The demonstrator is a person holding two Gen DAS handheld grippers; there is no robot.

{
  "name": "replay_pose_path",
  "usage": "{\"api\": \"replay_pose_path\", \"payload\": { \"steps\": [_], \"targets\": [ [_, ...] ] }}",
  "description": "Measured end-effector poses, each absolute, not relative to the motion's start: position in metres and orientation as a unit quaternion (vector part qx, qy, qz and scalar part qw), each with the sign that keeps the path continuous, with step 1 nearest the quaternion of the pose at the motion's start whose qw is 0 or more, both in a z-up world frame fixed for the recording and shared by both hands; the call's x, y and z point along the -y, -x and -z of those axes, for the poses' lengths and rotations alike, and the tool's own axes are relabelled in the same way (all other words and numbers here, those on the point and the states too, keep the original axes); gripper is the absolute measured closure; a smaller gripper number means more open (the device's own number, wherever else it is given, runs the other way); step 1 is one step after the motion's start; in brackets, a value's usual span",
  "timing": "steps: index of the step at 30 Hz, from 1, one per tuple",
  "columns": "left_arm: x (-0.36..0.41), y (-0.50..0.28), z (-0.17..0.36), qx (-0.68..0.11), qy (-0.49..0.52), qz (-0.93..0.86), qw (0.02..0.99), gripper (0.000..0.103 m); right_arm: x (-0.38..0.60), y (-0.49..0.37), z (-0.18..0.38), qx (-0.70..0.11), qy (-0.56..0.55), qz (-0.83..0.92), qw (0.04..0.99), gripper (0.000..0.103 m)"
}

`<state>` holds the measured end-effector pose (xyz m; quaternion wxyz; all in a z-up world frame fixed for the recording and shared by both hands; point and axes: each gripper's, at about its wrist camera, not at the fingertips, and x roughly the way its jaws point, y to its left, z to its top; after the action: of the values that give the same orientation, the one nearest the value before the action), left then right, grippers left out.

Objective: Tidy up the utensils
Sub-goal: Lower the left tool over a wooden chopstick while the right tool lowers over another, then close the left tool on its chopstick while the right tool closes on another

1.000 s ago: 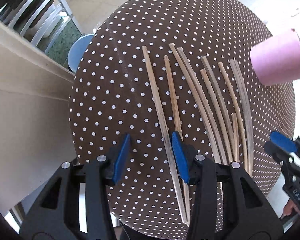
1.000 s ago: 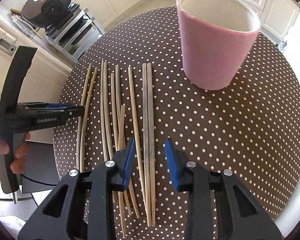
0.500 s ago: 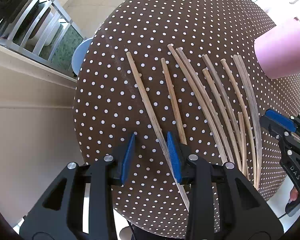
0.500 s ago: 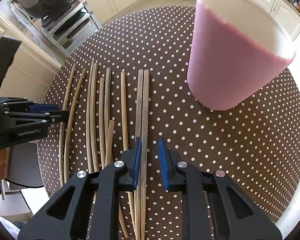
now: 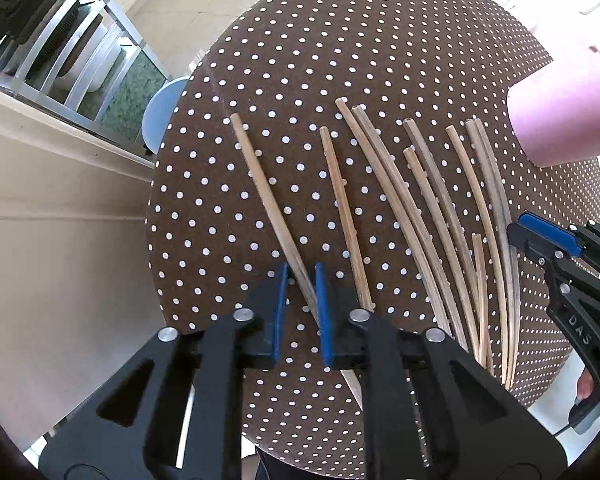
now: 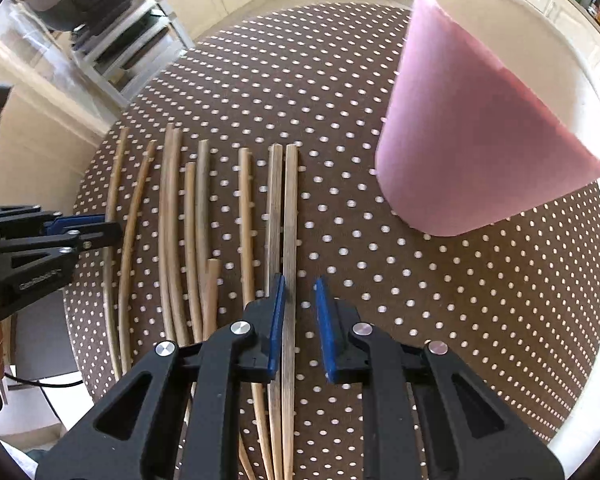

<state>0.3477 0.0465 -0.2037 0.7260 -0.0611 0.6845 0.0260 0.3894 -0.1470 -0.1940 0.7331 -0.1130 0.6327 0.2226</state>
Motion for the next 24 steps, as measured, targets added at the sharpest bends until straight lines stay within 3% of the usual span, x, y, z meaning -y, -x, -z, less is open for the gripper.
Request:
{"api": "replay_pose_path", "payload": {
  "steps": [11,14,15,17,24],
  "targets": [
    [-0.058,-0.364,0.211,-0.702,0.078,-0.019,0.708,0.089,0.106,-0.397,0.204,-0.627,0.162,-0.214,0.731,0.089],
    [-0.062,-0.370,0.213,-0.697,0.073,-0.014,0.713,0.090,0.103,-0.400,0.206,-0.626,0.163,-0.212,0.732,0.094],
    [-0.063,-0.370,0.213,-0.696,0.071,-0.013,0.715,0.092,0.102,-0.402,0.207,-0.627,0.162,-0.212,0.732,0.098],
    [-0.064,-0.368,0.211,-0.691,0.074,-0.014,0.719,0.096,0.106,-0.402,0.207,-0.630,0.151,-0.216,0.731,0.099],
    [-0.063,-0.352,0.187,-0.660,0.082,0.012,0.747,0.097,0.128,-0.387,0.174,-0.607,0.081,-0.227,0.758,0.099]
  ]
}}
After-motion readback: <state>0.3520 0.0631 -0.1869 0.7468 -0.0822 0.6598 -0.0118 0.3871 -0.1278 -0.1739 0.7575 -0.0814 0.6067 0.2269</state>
